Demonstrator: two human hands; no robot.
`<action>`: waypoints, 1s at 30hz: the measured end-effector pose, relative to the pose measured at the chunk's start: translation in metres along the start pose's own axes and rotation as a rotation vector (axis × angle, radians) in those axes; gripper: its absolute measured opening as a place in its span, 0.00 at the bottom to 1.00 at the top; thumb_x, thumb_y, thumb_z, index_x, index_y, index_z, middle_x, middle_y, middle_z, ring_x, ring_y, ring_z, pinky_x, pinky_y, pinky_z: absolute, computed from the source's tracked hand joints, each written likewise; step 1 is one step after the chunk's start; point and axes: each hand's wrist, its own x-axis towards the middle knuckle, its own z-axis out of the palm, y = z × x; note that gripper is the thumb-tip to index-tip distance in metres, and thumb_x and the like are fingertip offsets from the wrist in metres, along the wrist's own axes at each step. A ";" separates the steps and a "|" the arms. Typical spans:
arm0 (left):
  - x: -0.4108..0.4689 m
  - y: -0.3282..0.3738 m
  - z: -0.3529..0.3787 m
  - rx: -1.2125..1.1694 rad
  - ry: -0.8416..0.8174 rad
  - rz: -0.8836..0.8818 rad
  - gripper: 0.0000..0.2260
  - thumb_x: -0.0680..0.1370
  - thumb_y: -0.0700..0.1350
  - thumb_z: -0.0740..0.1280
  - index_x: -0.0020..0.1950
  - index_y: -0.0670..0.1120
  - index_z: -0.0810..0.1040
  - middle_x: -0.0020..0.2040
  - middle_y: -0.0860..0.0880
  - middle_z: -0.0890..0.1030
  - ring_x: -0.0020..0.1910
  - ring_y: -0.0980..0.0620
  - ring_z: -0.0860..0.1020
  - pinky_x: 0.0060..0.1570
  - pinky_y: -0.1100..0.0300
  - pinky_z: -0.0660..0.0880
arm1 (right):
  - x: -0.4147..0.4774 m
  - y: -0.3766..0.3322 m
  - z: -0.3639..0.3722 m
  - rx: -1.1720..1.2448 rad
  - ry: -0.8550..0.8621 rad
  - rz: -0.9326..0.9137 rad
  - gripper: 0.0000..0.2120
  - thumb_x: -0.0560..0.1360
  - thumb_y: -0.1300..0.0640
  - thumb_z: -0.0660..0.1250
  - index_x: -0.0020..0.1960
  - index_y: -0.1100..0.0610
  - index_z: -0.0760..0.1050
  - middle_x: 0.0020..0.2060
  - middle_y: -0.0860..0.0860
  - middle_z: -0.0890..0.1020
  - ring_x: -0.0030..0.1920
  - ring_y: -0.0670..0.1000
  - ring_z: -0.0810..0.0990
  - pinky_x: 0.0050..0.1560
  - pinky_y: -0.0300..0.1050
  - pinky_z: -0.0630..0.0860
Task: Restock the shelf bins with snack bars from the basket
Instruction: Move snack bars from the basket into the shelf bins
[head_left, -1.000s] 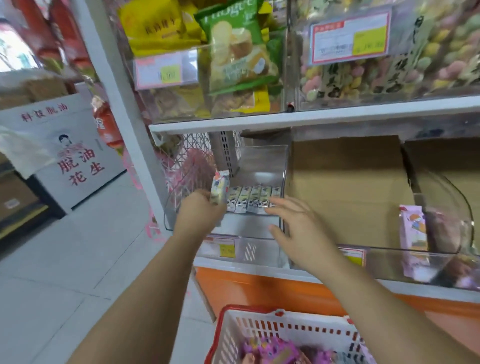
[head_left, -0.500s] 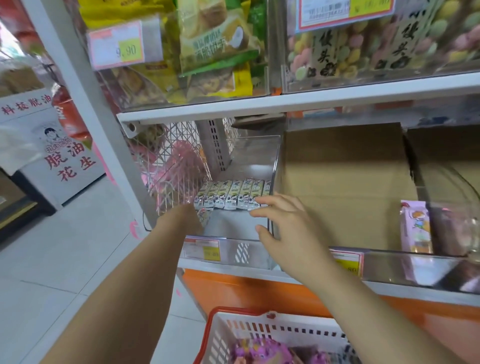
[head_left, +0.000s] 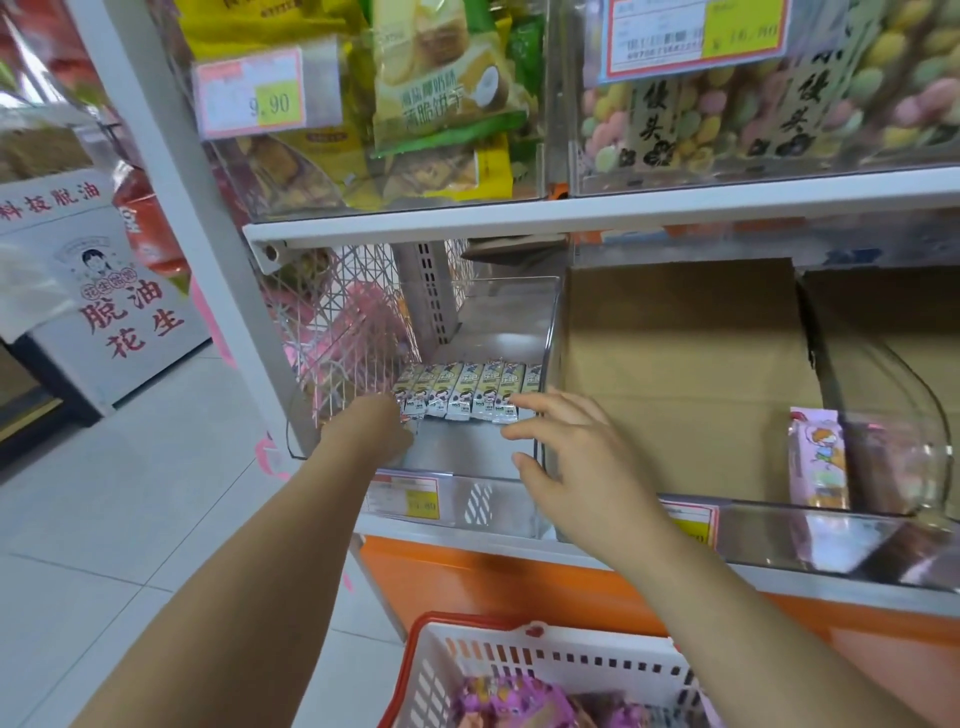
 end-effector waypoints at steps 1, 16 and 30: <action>-0.012 0.005 -0.004 -0.058 0.083 0.011 0.15 0.78 0.46 0.63 0.64 0.44 0.73 0.59 0.44 0.77 0.54 0.44 0.77 0.55 0.49 0.76 | -0.001 0.000 -0.001 0.003 -0.012 0.000 0.12 0.74 0.59 0.67 0.56 0.52 0.81 0.66 0.44 0.74 0.70 0.50 0.64 0.69 0.42 0.59; -0.188 0.043 0.144 -0.369 0.289 0.457 0.15 0.75 0.52 0.54 0.51 0.54 0.79 0.48 0.56 0.81 0.45 0.50 0.81 0.39 0.57 0.75 | -0.132 0.047 -0.004 -0.045 -0.437 0.127 0.09 0.77 0.58 0.64 0.54 0.53 0.81 0.48 0.45 0.83 0.45 0.42 0.77 0.47 0.38 0.71; -0.195 0.057 0.281 0.001 -0.360 0.538 0.41 0.69 0.74 0.31 0.73 0.58 0.61 0.75 0.40 0.61 0.69 0.33 0.66 0.62 0.38 0.69 | -0.219 0.125 0.076 -0.321 -1.000 0.272 0.30 0.78 0.65 0.59 0.77 0.50 0.54 0.76 0.51 0.54 0.74 0.55 0.59 0.65 0.50 0.69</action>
